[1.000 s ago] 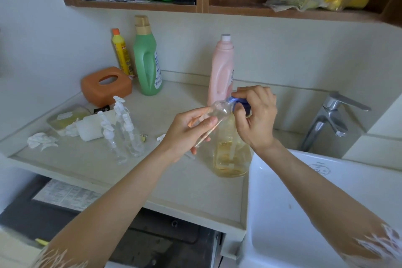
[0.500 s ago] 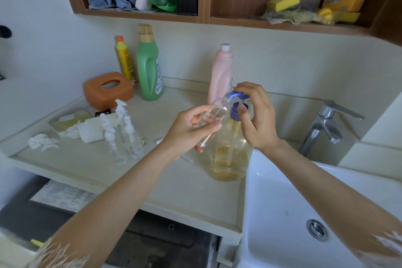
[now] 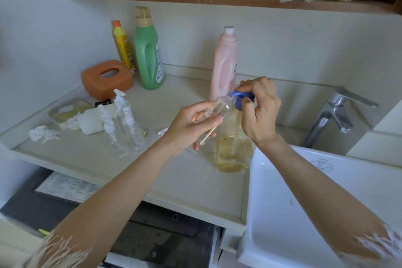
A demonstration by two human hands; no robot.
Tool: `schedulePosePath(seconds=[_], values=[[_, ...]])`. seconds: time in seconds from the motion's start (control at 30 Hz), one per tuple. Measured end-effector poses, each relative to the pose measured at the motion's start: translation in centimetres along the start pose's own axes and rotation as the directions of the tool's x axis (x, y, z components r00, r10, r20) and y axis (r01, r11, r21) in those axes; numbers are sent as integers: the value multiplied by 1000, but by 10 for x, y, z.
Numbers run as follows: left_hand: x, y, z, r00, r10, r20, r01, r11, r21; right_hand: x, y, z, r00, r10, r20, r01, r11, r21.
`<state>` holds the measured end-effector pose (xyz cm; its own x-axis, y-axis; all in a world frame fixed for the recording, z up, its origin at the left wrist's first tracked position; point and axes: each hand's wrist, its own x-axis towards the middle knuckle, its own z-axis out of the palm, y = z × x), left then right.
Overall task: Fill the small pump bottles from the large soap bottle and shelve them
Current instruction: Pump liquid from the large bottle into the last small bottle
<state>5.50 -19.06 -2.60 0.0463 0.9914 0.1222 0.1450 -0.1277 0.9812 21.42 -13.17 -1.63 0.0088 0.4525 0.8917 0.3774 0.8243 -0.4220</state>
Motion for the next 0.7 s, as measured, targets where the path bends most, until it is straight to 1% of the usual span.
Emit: schedulePosePath(seconds=[0.13, 0.27, 0.4, 0.47, 0.6, 0.7], values=[[-1, 1, 1, 1000, -8, 12, 8, 1000, 19, -2, 1, -2, 1000, 7, 13, -7, 1000, -7], [-3, 9, 0, 1000, 13, 2, -13, 999, 31, -2, -3, -4, 1000, -13, 28, 13, 1000, -11], [-6, 14, 2, 999, 37, -11, -37, 998, 47, 1, -5, -8, 993, -81, 87, 80, 997, 12], [-8, 15, 3, 999, 48, -25, -47, 998, 51, 2, -4, -10, 991, -74, 110, 72, 997, 24], [-7, 17, 6, 995, 81, -59, -79, 996, 29, 3, -4, -10, 993, -51, 109, 47, 998, 41], [-7, 16, 9, 993, 89, -81, -89, 996, 10, 0, -2, -8, 992, -74, 102, 71, 997, 35]])
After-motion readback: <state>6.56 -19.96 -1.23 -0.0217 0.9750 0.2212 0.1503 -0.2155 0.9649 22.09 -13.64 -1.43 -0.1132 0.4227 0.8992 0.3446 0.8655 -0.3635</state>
